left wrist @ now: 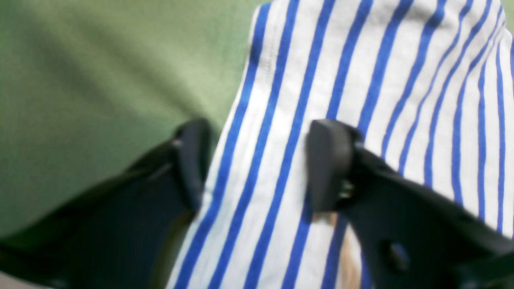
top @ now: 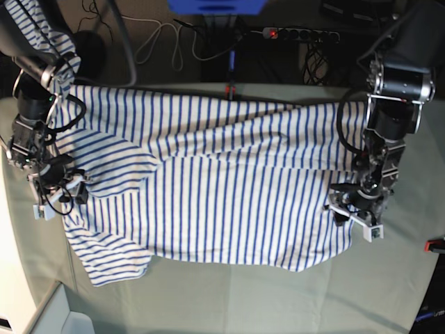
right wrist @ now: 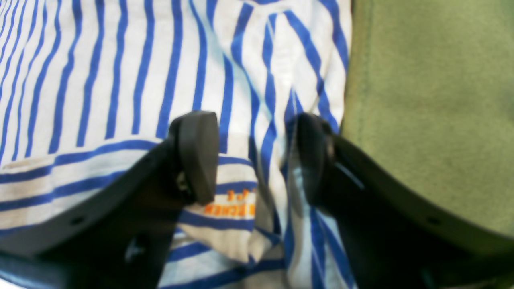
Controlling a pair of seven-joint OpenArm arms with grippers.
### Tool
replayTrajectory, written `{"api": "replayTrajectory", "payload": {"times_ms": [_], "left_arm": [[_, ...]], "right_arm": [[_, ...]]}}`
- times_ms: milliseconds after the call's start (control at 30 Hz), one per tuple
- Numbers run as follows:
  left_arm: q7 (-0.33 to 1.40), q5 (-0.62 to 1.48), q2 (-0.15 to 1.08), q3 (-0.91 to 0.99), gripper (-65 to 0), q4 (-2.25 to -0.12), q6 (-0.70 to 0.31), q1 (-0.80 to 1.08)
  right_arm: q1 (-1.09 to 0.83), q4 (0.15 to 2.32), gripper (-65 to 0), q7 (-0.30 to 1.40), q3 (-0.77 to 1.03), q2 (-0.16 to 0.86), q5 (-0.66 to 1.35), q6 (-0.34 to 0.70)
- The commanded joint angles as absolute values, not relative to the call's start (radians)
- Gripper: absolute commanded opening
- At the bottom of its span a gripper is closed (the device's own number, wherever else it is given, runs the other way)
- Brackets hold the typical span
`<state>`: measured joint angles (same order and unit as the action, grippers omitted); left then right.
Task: Layout the t-shirt on the table in an organized manner, then fold the t-shirt properly
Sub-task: 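Grasp the shirt's side edges with both grippers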
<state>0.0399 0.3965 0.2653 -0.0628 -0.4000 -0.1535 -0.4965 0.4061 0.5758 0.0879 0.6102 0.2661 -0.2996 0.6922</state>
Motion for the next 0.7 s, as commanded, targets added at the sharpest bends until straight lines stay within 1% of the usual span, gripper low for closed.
{"api": "replayTrajectory", "payload": {"times_ms": [0, 167, 233, 267, 300, 367, 467, 667], "left_arm": [[0.081, 0.404, 0.262, -0.073, -35.9, -0.404, -0.168, -0.510], [0.079, 0.398, 0.243, -0.073, -54.5, -0.404, -0.170, -0.510], [0.079, 0.397, 0.237, -0.073, -63.2, -0.404, -0.170, -0.510], [0.081, 0.397, 0.237, -0.073, -65.0, -0.404, -0.170, -0.510], [0.085, 0.397, 0.236, -0.073, -65.0, -0.412, -0.170, -0.510], [0.087, 0.404, 0.236, -0.071, -64.7, -0.432, -0.170, -0.507], [0.087, 0.406, 0.239, -0.070, -64.9, -0.516, -0.170, -0.475], [0.087, 0.406, 0.243, -0.067, -64.9, -0.719, -0.162, -0.384]], "right_arm": [[0.423, 0.585, -33.7, 0.088, 0.608, 0.277, -0.297, 0.698], [0.423, 0.585, -34.0, 0.088, 0.608, 0.277, -0.297, 0.698], [0.421, 0.585, -34.3, 0.088, 0.608, 0.277, -0.297, 0.698], [0.414, 0.585, -35.1, 0.088, 0.608, 0.277, -0.297, 0.698], [0.409, 0.585, -37.3, 0.087, 0.608, 0.277, -0.297, 0.698], [0.403, 0.585, -45.5, 0.087, 0.608, 0.278, -0.297, 0.698], [0.401, 0.585, -64.5, 0.087, 0.610, 0.288, -0.297, 0.698], [0.401, 0.590, -65.0, 0.087, 0.619, 0.309, -0.292, 0.698]]}}
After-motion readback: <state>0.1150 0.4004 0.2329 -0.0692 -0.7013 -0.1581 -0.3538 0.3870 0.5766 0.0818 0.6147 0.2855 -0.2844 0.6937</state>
